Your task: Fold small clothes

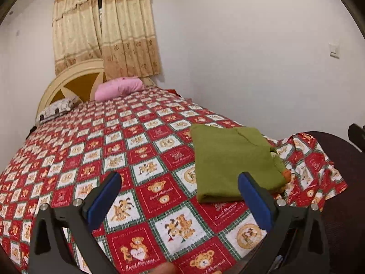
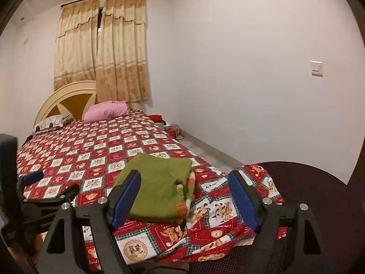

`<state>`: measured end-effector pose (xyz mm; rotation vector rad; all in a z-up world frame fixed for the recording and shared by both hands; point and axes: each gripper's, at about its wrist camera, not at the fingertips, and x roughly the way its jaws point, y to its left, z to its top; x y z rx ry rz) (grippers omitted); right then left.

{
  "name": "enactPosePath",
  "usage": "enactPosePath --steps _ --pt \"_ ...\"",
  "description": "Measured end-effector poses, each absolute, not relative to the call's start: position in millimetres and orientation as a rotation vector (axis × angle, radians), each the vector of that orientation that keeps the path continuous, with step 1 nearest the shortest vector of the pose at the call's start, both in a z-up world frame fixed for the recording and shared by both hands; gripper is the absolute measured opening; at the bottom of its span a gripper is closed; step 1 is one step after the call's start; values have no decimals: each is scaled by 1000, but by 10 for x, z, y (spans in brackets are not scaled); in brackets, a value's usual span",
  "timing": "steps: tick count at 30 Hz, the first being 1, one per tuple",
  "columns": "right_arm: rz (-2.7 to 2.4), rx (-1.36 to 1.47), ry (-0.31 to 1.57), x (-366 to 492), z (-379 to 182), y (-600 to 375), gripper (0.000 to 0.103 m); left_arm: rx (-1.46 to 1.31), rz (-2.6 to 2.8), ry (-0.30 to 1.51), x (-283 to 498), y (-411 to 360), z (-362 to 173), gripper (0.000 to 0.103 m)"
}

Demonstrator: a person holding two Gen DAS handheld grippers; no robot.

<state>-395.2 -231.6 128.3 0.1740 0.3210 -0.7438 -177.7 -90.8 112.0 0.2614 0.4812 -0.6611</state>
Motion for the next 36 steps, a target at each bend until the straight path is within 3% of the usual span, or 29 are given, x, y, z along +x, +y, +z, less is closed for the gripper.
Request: enactPosePath --steps 36 --pt "-761 137 276 -3986 1308 -2173 80 278 -676 403 -1942 -863 1225 103"
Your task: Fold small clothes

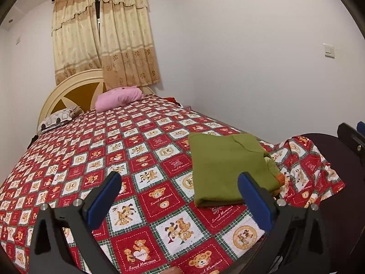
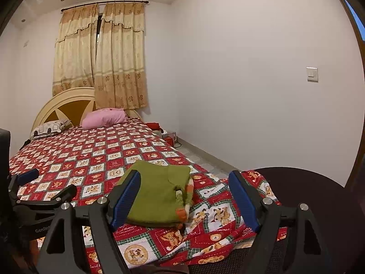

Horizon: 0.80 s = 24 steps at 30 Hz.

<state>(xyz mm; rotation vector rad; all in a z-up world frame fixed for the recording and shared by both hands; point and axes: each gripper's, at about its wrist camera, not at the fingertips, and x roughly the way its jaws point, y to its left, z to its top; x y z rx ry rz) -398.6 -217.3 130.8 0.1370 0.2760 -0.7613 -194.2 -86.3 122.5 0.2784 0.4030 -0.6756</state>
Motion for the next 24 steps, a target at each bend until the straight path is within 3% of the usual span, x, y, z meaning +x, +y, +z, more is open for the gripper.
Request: enactPosePath --steps 24 --pt "-759 116 282 -3971 1291 -2109 80 275 -680 402 -1977 -879 1236 103"
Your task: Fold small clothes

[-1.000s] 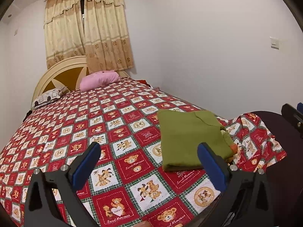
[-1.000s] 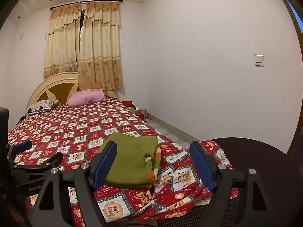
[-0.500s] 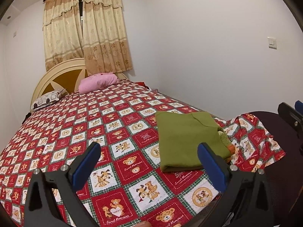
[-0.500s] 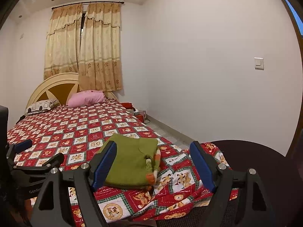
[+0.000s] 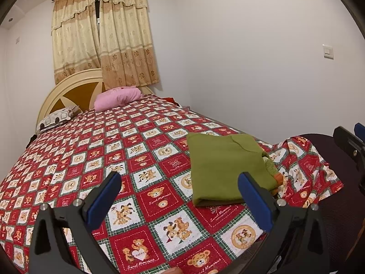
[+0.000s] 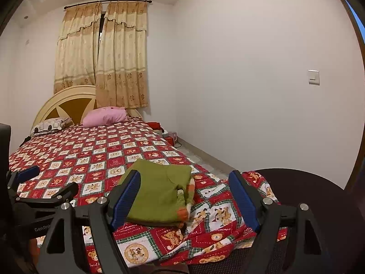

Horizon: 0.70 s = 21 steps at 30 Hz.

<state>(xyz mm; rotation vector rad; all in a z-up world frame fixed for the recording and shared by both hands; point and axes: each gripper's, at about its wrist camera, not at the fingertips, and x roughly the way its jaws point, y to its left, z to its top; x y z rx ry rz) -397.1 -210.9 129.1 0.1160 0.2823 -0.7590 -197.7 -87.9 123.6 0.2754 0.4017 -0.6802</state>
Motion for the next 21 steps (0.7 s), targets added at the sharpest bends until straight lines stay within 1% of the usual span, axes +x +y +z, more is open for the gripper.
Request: enactPosePath --steps 21 --pt "-764 93 272 -3981 1314 -2088 80 271 -681 407 -1951 -862 1217 103"
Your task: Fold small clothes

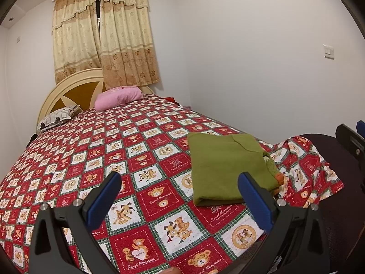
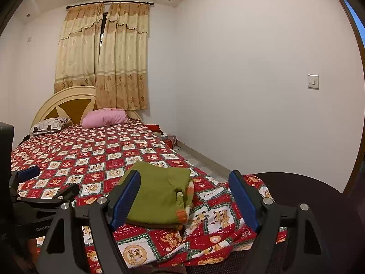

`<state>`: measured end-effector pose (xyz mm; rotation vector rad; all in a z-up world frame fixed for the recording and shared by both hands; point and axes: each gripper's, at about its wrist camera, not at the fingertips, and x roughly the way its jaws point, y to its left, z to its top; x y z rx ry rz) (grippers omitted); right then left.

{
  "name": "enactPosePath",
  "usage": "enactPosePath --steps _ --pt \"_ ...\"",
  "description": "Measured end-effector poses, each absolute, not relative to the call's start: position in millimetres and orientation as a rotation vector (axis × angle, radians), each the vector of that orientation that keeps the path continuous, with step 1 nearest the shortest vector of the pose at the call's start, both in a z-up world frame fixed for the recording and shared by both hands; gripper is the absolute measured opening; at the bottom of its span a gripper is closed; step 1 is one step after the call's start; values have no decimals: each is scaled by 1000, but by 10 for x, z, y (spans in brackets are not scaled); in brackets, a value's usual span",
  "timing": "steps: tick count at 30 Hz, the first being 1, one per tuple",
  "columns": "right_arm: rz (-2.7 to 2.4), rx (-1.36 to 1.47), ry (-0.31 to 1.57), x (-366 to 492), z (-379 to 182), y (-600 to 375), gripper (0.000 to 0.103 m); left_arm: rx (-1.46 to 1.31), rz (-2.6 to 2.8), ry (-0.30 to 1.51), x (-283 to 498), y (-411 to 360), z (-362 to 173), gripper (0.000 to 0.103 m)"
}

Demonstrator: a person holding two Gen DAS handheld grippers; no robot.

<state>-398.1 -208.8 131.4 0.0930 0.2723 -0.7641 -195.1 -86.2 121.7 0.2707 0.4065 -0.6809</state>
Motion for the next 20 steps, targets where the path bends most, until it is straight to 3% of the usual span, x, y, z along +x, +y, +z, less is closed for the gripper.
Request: enactPosePath --steps 20 --pt "-778 97 287 -3979 1279 -2168 80 247 -677 443 -1836 -800 1176 103"
